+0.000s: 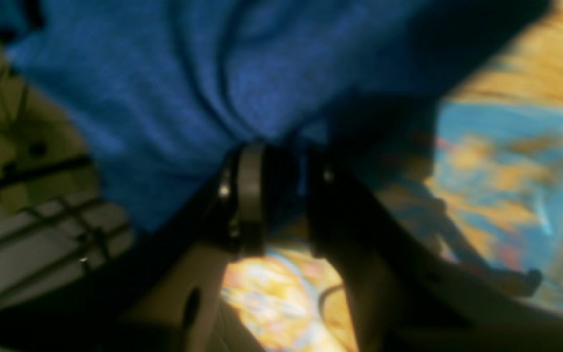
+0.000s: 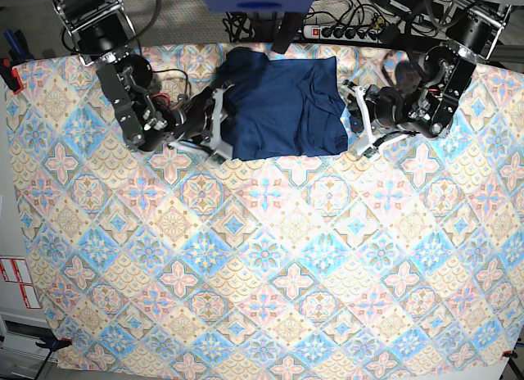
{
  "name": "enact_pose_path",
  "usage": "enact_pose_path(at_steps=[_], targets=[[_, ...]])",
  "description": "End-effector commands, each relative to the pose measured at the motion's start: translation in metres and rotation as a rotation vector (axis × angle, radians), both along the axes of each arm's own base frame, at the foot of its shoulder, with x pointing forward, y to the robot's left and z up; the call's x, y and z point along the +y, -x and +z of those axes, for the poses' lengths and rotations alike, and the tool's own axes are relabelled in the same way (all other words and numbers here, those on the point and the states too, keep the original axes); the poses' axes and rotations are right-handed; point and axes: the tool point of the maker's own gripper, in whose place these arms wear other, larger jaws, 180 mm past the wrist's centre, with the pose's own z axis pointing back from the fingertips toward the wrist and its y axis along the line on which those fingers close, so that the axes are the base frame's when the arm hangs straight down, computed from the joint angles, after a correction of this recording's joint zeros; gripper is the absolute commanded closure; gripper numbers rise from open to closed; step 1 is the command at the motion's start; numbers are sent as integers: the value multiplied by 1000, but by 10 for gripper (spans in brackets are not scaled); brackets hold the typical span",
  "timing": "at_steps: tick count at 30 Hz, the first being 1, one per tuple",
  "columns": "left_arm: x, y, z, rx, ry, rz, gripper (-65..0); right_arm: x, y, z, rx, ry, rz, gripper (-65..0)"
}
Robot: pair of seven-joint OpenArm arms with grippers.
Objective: Fold the T-shirt properly
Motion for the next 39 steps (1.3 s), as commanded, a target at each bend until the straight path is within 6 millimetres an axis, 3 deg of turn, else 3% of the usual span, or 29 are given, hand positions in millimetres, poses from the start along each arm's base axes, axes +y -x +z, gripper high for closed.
enact_pose_path(at_steps=[1, 6, 10, 13, 18, 23, 29, 31, 39], targets=[[6, -11, 9, -35, -1, 2, 0, -2, -13, 10, -38, -18, -19, -127], [-1, -22, 28, -111, 39, 9, 0, -15, -41, 35, -128, -45, -101, -127], [-22, -28, 72, -260, 134, 16, 0, -18, -54, 51, -188, -66, -125, -127], [-38, -33, 95, -332, 204, 57, 0, -8, -59, 57, -221, -110, -135, -127], [-75, -30, 95, -317, 304, 99, 0, 16, -68, 67, -259, -200, -159, -127], [-111, -1, 82, -215, 329, -5, 0, 30, -84, 74, -291, -262, -190, -127], [-92, 8, 53, -194, 178, -38, 0, 33, -92, 52, -216, -256, -229, -127], [-78, 23, 40, -155, 117, -55, 0, 31, -91, 46, -199, -250, -235, -127], [-46, 69, 22, -41, 28, -92, 0, 30, -94, 48, -204, -249, -236, -127]])
